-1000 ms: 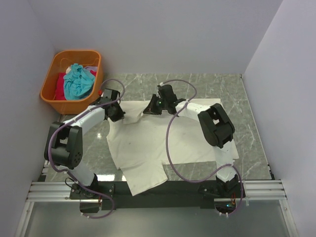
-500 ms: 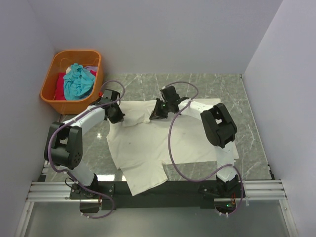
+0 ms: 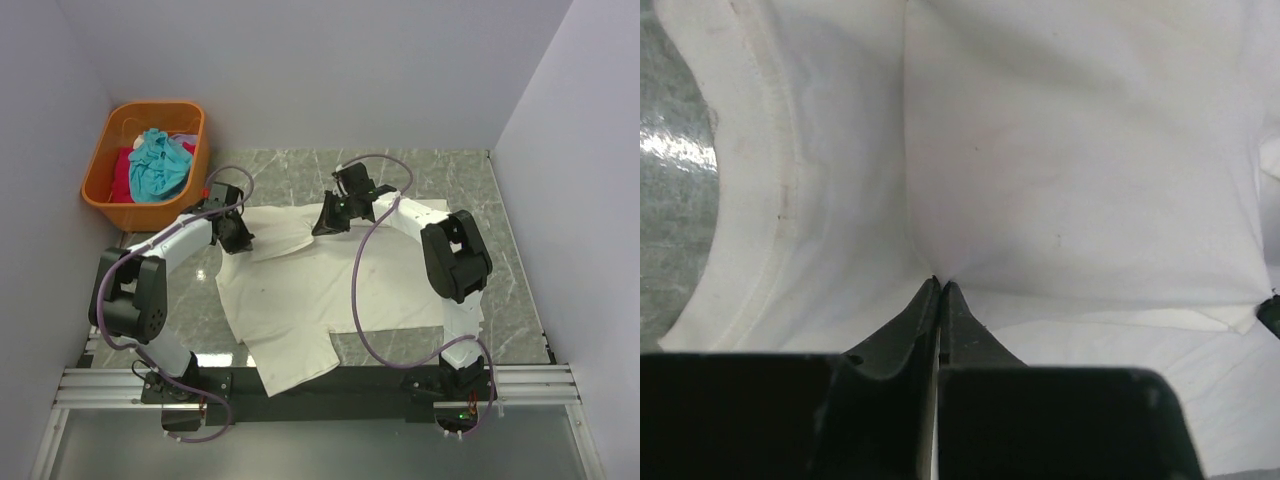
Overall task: Fold and stack the t-shirts
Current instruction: Fold the tshirt
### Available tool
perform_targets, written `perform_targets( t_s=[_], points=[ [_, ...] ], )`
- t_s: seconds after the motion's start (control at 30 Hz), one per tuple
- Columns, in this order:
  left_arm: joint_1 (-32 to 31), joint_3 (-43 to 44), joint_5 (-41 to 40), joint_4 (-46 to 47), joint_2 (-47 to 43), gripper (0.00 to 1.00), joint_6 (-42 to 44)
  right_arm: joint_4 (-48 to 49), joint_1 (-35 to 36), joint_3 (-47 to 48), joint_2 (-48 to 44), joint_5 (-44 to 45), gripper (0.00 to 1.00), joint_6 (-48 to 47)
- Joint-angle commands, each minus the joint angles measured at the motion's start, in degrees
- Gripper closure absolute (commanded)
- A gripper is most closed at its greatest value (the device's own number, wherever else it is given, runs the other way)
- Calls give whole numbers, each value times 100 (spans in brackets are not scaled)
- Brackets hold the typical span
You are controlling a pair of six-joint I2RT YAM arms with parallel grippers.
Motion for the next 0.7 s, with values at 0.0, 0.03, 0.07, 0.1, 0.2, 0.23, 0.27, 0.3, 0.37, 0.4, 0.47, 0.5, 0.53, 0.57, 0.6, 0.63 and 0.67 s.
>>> perform_targets(
  t_s=[0.0, 0.03, 0.07, 0.1, 0.2, 0.23, 0.27, 0.3, 0.37, 0.4, 0.47, 0.5, 0.53, 0.57, 0.6, 0.63, 0.67],
  points=[
    [-37, -256, 216, 50, -220, 94, -50, -200, -41, 70, -118, -77, 100, -211],
    [-46, -370, 277, 94, -202, 93, -77, -208, -41, 61, -57, -68, 100, -220],
    [-55, -414, 304, 164, -202, 93, -103, -235, -41, 61, -30, -42, 100, -246],
    [-64, -450, 313, 191, -228, 94, -156, -252, -41, 79, -12, 11, 100, -272],
    [-90, -573, 278, 235, -316, 94, -209, -323, -41, 96, -12, 116, 100, -369],
    [-90, -582, 252, 244, -360, 96, -226, -358, -50, 114, -21, 134, 100, -413],
    [-81, -565, 190, 226, -421, 96, -227, -410, -50, 131, -30, 152, 100, -431],
    [-81, -547, 138, 165, -457, 97, -218, -437, -59, 140, -47, 178, 100, -439],
    [-90, -512, 59, 138, -579, 96, -244, -463, -50, 158, -100, 196, 100, -483],
    [-90, -477, 58, 103, -624, 96, -253, -472, -59, 167, -126, 205, 100, -492],
    [-90, -450, 58, 86, -694, 96, -288, -507, -67, 193, -144, 240, 100, -527],
    [-90, -441, 58, 94, -720, 96, -288, -516, -67, 176, -205, 283, 100, -545],
    [-90, -467, 84, 112, -729, 96, -297, -507, -102, 132, -258, 380, 100, -528],
    [-90, -494, 102, 129, -790, 96, -349, -412, -216, 1, -310, 407, 98, -510],
    [-99, -581, 145, 164, -808, 96, -367, -350, -286, -87, -433, 450, 90, -492],
    [-99, -625, 155, 217, -835, 96, -393, -253, -374, -175, -504, 512, 84, -475],
    [-99, -661, 155, 235, -852, 96, -411, -235, -593, -359, -583, 704, 77, -483]
  ],
)
